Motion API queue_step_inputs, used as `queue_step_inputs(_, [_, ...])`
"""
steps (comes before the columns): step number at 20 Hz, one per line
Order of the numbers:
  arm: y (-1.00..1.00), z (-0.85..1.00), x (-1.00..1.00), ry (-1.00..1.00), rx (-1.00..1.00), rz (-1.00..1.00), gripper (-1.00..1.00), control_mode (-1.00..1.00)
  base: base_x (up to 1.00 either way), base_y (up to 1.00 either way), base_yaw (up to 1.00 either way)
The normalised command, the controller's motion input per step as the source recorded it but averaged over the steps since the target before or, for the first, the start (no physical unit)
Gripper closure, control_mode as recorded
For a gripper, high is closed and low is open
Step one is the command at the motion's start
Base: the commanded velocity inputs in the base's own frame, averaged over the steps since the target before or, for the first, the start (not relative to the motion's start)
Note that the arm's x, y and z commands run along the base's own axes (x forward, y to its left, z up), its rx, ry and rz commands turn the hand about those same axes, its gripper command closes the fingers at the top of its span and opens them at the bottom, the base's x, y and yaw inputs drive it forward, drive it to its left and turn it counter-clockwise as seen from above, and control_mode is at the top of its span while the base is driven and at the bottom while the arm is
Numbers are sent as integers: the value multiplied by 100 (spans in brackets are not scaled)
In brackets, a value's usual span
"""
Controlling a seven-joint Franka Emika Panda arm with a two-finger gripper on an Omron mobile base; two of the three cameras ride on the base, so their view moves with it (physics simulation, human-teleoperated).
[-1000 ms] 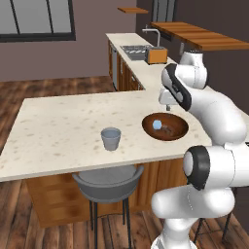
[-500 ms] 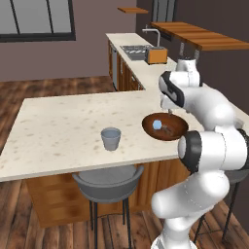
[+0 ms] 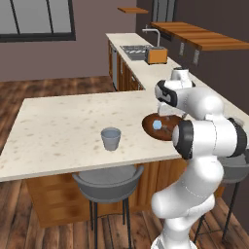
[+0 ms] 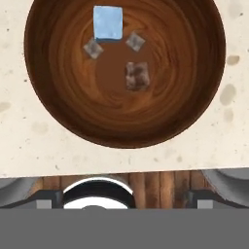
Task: There are four ice cubes in the ice bowl. Place two ice cubes in each glass of water.
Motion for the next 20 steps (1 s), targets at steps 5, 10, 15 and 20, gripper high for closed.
queue_step_inputs(5, [-35, -41, 45, 0, 0, 10, -100, -100, 0, 0, 0])
queue_step_inputs(10, [-12, -36, 42, 1, 0, 4, -100, -100, 0, 0, 0])
queue_step_inputs(15, [0, -46, 24, 1, 0, 0, -100, -100, 0, 0, 0])
queue_step_inputs(20, [0, -51, 16, 1, 0, 0, -100, -100, 0, 0, 0])
